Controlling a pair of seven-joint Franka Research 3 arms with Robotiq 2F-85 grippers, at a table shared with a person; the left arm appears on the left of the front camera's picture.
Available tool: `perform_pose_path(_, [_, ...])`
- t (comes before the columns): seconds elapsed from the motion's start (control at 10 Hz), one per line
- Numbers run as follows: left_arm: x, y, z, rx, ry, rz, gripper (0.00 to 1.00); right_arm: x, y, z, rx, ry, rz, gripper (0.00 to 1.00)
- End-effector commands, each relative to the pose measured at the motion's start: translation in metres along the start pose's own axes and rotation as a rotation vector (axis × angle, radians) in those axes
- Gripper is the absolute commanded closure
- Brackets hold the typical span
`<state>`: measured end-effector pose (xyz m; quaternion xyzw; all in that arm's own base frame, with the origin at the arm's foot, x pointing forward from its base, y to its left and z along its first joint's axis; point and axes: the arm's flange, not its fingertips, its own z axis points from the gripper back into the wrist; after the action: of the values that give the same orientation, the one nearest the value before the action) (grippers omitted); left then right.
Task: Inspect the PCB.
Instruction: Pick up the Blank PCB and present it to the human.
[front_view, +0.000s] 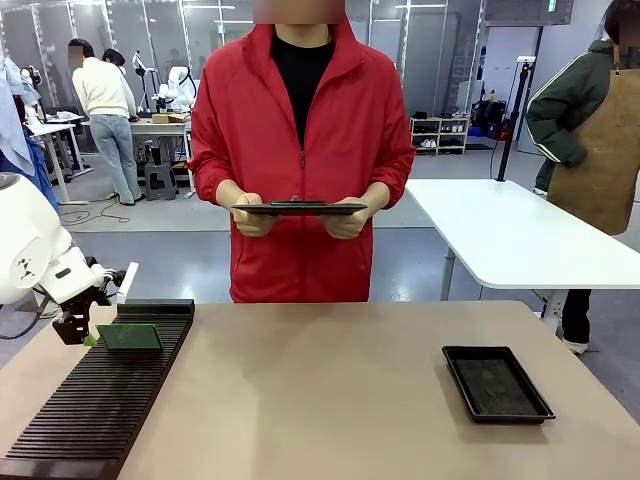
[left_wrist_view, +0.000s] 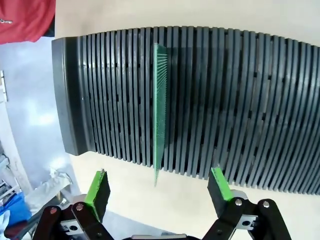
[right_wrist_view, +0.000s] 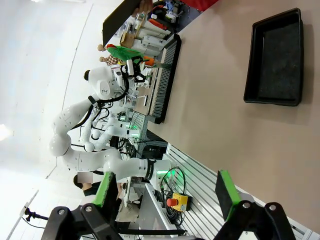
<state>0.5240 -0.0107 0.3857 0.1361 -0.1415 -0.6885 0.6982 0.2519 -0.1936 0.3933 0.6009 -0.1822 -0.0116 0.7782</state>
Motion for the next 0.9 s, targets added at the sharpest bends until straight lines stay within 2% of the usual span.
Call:
perform_pose_path(0.0, [-0.005,0.012,-0.010,-0.003,-0.012,0.004,0.00,0.000,0.001,0.001,0.007,-0.003,0.002,0.00])
perform_pose_path(0.3, [-0.006,0.015,-0.025,-0.019,-0.015,0.003,0.00,0.000,0.001,0.001,0.007,-0.003,0.002,0.00])
perform_pose_path(0.5, [-0.005,0.016,-0.031,-0.029,-0.026,0.002,0.24,0.000,0.001,0.001,0.007,-0.003,0.002,0.00])
perform_pose_path(0.6, [-0.006,0.018,-0.035,-0.036,-0.019,-0.004,0.49,0.000,0.001,0.001,0.007,-0.003,0.002,0.00])
perform_pose_path(0.7, [-0.006,0.019,-0.037,-0.039,-0.016,-0.002,0.70,0.000,0.001,0.001,0.007,-0.003,0.002,0.00])
perform_pose_path(0.8, [-0.008,0.020,-0.038,-0.044,-0.011,0.000,1.00,0.000,0.001,0.001,0.007,-0.003,0.002,0.00])
